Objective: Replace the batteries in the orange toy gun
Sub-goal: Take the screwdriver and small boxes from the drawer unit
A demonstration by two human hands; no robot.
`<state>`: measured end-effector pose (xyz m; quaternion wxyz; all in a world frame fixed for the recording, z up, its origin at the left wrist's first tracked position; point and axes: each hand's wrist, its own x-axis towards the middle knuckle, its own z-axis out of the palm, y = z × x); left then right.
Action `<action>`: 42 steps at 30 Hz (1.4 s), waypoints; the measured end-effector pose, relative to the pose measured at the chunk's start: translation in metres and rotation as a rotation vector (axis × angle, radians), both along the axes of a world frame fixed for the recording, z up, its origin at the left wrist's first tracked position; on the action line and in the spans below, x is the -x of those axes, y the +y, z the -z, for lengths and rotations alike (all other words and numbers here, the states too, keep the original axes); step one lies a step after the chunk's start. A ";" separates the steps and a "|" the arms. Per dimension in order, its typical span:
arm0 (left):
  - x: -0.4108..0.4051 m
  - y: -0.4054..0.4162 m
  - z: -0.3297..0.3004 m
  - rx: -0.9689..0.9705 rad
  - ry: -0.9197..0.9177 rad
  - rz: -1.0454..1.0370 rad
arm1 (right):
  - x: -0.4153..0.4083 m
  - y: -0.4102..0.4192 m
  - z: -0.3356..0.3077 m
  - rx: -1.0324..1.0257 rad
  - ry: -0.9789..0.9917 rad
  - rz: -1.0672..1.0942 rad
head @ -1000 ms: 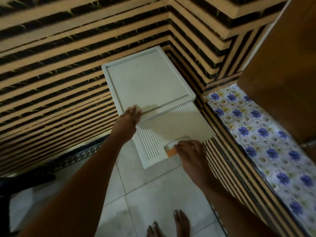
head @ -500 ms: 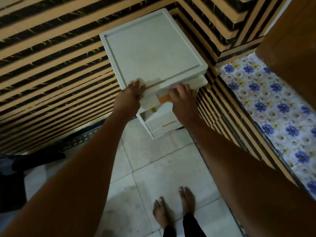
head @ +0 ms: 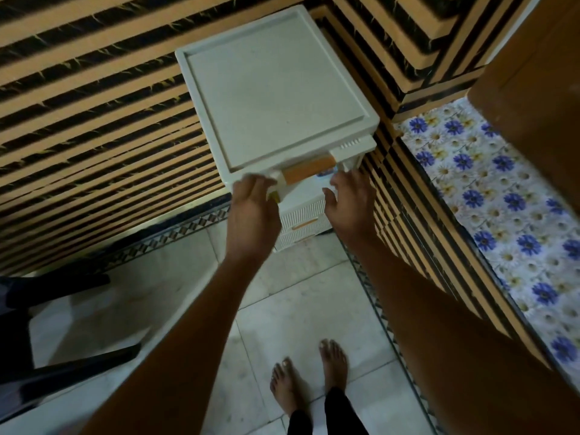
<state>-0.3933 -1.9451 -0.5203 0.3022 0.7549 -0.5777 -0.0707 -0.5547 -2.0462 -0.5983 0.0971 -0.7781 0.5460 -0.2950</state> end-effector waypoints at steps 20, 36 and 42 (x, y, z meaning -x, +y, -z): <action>-0.009 -0.116 0.171 -0.562 0.219 -0.414 | -0.053 -0.110 0.128 -0.970 -0.774 0.459; 0.023 -0.087 0.146 -0.410 0.627 -0.548 | -0.015 -0.064 0.100 -1.038 -1.101 0.509; 0.061 -0.035 0.076 -0.358 0.861 -0.470 | 0.034 -0.001 0.020 -0.969 -1.089 0.517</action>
